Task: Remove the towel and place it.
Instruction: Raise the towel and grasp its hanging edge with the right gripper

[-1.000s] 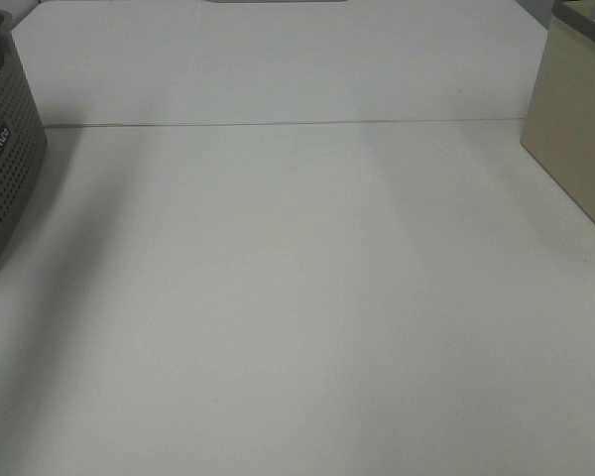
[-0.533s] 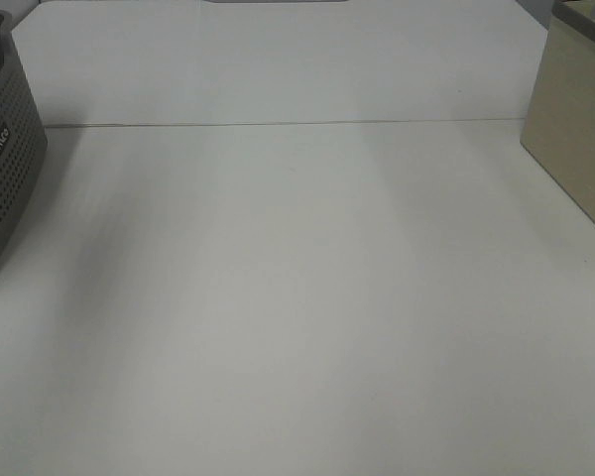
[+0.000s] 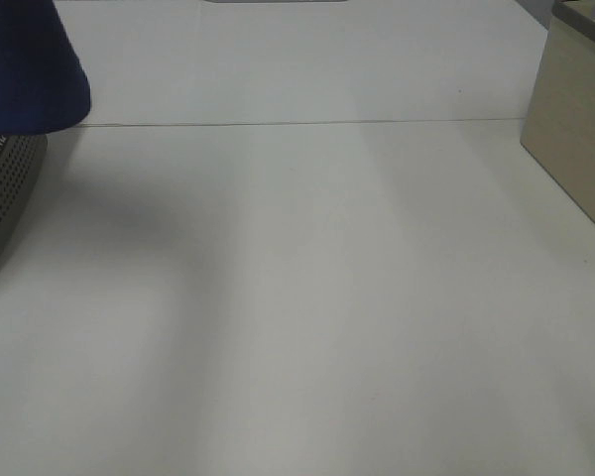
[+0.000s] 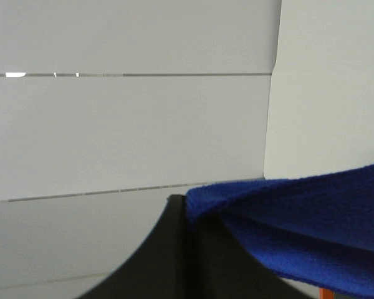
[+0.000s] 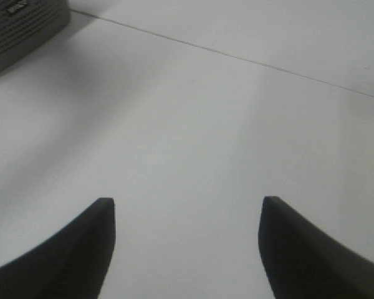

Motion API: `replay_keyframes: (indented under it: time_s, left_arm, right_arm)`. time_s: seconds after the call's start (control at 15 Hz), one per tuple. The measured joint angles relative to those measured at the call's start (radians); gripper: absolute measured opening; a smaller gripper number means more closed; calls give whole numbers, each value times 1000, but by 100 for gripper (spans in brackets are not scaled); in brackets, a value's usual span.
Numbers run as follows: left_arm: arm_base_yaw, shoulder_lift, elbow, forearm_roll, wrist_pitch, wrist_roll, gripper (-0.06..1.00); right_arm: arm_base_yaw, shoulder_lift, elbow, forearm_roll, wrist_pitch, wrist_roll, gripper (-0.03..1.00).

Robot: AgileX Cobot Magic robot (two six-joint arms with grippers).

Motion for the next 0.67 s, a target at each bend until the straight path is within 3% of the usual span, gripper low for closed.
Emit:
replay_keyframes:
  time_s: [0.07, 0.13, 0.2, 0.27, 0.47, 0.6, 0.67]
  left_arm:
    - [-85, 0, 0, 0, -31, 1, 0]
    - [-125, 0, 0, -4, -48, 1, 0]
    - [-144, 0, 0, -8, -57, 1, 0]
    - [-173, 0, 0, -17, -66, 1, 0]
    - [-230, 0, 0, -37, -74, 1, 0]
    - [-247, 0, 0, -37, -74, 1, 0]
    - [-263, 0, 0, -46, -75, 1, 0]
  right_arm:
    - [0, 150, 0, 248, -13, -325, 66]
    - [0, 221, 0, 395, -11, -485, 66]
    - [0, 261, 0, 467, -7, -574, 66]
    - [0, 331, 0, 593, 9, -750, 66]
    - [0, 558, 0, 954, 135, -1154, 66]
    - [0, 677, -1, 1080, 232, -1315, 66]
    - [0, 858, -23, 1110, 359, -1471, 66]
